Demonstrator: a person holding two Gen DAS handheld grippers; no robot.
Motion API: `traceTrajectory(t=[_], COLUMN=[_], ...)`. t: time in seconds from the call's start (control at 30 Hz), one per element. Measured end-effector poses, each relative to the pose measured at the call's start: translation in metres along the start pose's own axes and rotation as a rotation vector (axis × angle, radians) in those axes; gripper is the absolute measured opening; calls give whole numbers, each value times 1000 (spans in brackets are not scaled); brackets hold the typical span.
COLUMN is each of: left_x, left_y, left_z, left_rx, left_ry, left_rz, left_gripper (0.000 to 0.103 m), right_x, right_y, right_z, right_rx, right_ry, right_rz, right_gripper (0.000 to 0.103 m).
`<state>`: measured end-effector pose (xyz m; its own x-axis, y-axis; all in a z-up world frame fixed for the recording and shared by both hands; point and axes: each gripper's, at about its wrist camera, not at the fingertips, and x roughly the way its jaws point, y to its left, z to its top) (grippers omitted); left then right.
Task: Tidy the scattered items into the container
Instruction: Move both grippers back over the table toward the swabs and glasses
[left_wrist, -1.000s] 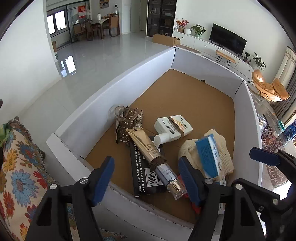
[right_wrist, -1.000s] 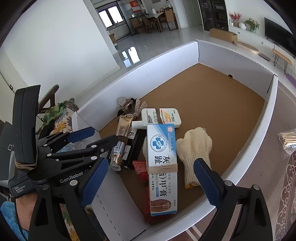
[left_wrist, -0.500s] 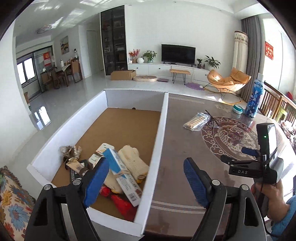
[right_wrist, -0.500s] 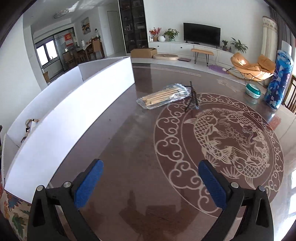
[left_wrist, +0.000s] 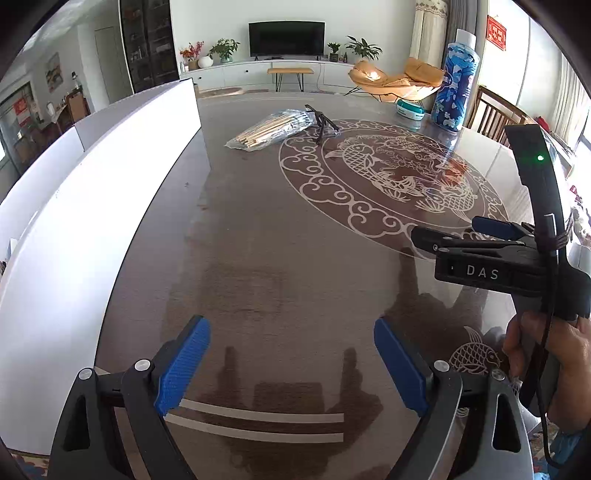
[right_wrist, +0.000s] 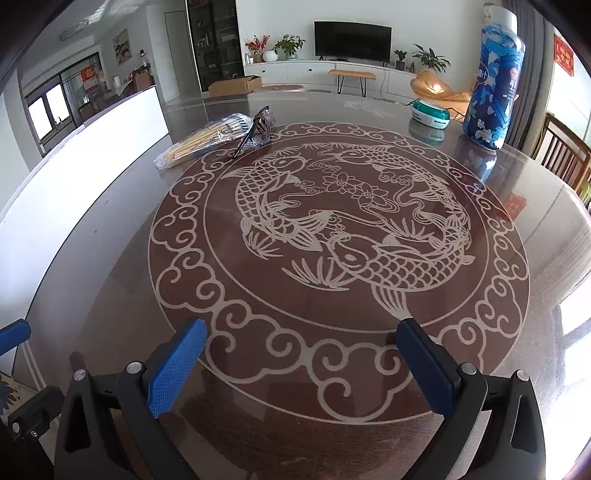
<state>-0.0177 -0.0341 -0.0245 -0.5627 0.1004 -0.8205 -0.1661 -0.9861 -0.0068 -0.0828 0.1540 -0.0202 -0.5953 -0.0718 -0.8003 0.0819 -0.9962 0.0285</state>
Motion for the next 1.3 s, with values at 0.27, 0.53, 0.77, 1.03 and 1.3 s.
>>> traceTrajectory(t=[0.27,0.53,0.77,1.03,1.3], left_x=[29,38,39,51,54], left_y=[4,6,7,8,14], left_z=[7,14,13,32,34], left_rx=[-24,-28,-29,10,21], left_ry=[45,31,10,109,18], left_rz=[30,36,36,8,0], left_gripper=[91,103,103,103,103], right_x=[5,5,5,6,43], right_y=[5,4,4,5,16], right_z=[0,0,0,0,48], right_rx=[-20,-20,-20,-21,-114], right_ry=[21,21,22,23,26], right_rz=[-27,-27,-28,-31,40], right_gripper=[103,103,103,103,103])
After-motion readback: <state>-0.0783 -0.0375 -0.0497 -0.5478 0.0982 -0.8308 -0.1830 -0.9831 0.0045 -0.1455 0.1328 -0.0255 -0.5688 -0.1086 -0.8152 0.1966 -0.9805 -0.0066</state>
